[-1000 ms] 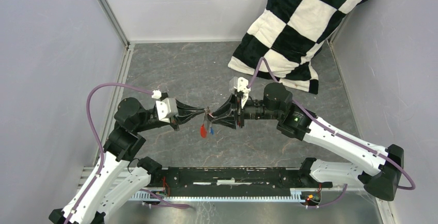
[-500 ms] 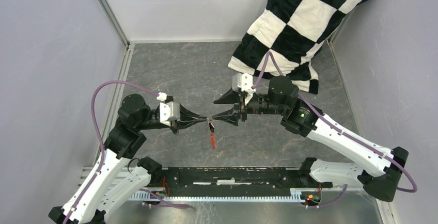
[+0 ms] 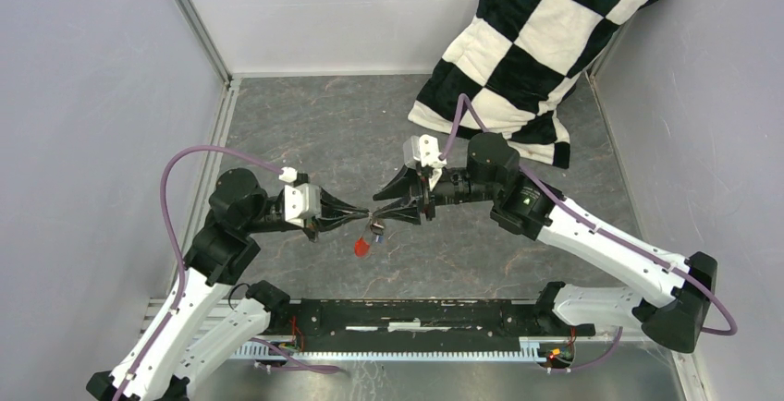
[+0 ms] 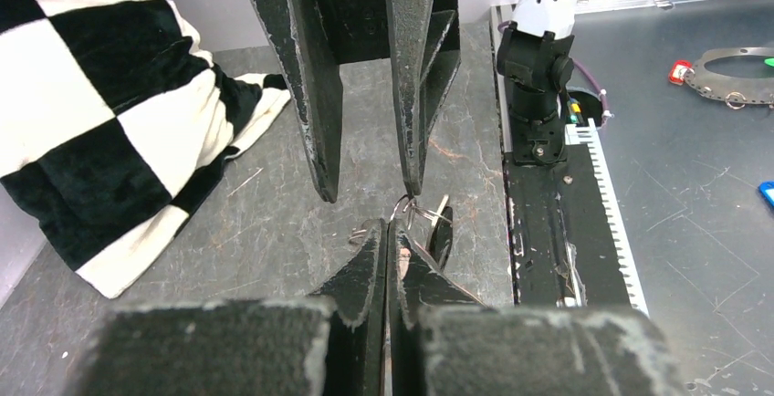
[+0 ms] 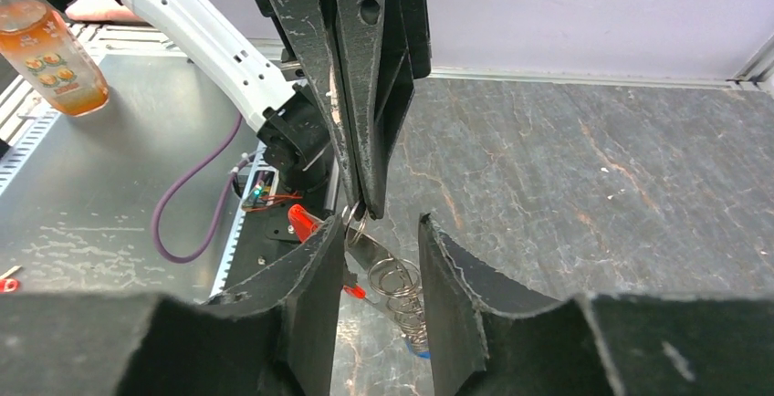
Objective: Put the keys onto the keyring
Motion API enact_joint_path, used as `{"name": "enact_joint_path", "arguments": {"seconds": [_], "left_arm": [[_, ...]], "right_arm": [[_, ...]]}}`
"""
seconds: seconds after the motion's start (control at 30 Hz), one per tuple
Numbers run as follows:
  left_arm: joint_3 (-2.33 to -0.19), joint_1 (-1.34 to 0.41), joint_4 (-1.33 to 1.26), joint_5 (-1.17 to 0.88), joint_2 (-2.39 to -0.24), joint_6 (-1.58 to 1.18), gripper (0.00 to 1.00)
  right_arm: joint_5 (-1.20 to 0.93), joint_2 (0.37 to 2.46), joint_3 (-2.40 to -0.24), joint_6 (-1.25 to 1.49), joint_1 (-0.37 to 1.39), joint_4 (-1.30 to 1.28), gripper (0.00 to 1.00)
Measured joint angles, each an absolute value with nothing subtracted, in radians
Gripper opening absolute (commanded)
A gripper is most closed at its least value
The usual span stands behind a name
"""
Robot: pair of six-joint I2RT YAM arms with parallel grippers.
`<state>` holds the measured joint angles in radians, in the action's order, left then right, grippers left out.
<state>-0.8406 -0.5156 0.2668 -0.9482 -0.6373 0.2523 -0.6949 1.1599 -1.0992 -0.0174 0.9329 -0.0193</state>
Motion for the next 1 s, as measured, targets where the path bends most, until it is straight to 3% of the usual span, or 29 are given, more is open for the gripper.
{"name": "enact_joint_path", "arguments": {"seconds": [0.33,0.77,1.0], "left_arm": [[-0.841,-0.517,0.271,-0.948,-0.625,0.258,0.02],[-0.841,-0.517,0.278,-0.94,-0.625,0.261,0.02],[-0.841,-0.517,0.278,-0.927,-0.625,0.263,0.02]], "right_arm": [[-0.682,1.158,-1.099,-0.012,0.932,-0.01,0.52],[-0.709,1.13,-1.066,0.083,0.931,0.061,0.5],[-0.725,1.153,-1.048,0.113,0.931,0.074,0.43]]}}
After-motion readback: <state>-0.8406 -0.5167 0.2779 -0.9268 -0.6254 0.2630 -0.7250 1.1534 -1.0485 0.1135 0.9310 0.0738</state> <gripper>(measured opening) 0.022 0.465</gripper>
